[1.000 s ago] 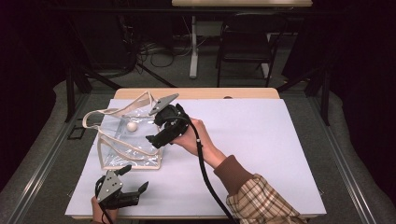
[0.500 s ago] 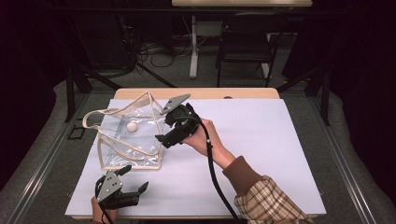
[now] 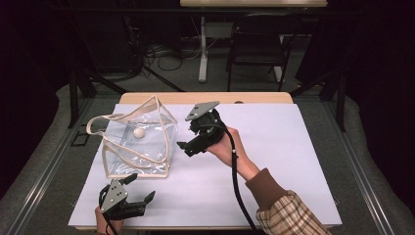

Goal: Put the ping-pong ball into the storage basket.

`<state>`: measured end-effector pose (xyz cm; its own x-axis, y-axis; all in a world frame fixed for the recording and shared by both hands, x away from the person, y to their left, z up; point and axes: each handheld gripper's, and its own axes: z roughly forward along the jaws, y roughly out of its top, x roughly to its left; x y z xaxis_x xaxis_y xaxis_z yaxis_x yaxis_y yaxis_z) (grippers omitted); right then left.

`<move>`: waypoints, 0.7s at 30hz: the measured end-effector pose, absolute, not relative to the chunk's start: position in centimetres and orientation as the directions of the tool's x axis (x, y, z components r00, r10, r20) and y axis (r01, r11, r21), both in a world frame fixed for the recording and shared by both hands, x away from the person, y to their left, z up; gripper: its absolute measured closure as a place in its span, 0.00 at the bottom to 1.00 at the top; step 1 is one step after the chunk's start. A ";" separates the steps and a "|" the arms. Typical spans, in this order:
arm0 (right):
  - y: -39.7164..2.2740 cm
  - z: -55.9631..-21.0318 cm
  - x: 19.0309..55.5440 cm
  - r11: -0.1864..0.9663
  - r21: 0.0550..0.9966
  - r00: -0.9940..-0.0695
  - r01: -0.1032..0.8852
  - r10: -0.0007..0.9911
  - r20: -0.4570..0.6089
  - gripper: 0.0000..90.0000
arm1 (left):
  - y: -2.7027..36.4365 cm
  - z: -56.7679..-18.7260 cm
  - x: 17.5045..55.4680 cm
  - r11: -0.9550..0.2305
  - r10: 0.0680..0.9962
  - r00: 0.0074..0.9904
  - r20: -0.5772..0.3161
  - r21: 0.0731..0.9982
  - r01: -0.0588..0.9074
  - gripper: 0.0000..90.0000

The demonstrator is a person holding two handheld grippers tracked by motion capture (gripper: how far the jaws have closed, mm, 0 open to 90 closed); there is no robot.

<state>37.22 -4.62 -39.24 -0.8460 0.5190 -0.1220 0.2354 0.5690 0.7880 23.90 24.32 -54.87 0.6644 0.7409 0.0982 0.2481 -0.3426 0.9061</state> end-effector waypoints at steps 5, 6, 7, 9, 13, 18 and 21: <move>-5.7 -39.5 36.9 0.556 0.794 -0.839 0.244 0.531 -0.114 0.00 | 24.3 -54.9 23.9 -0.338 0.743 0.662 0.094 0.907 0.251 0.18; -6.0 -39.6 36.9 0.557 0.795 -0.837 0.242 0.534 -0.119 0.00 | 24.3 -54.9 23.9 -0.339 0.743 0.663 0.094 0.907 0.250 0.18; -6.3 -39.8 36.8 0.558 0.793 -0.832 0.242 0.540 -0.126 0.00 | 24.3 -54.9 23.9 -0.341 0.741 0.664 0.096 0.906 0.249 0.18; -6.7 -39.9 36.7 0.552 0.796 -0.832 0.249 0.543 -0.116 0.00 | 24.3 -54.9 23.9 -0.341 0.741 0.665 0.096 0.906 0.250 0.18; -7.6 -40.4 36.5 0.552 0.795 -0.825 0.254 0.552 -0.120 0.00 | 24.3 -54.9 23.9 -0.341 0.742 0.664 0.096 0.906 0.250 0.18; -8.6 -41.0 36.2 0.555 0.790 -0.818 0.261 0.562 -0.125 0.00 | 24.3 -54.9 23.9 -0.342 0.742 0.664 0.098 0.907 0.248 0.18; -9.1 -41.2 36.0 0.562 0.786 -0.812 0.258 0.567 -0.139 0.00 | 24.4 -54.9 23.9 -0.342 0.741 0.664 0.097 0.906 0.250 0.18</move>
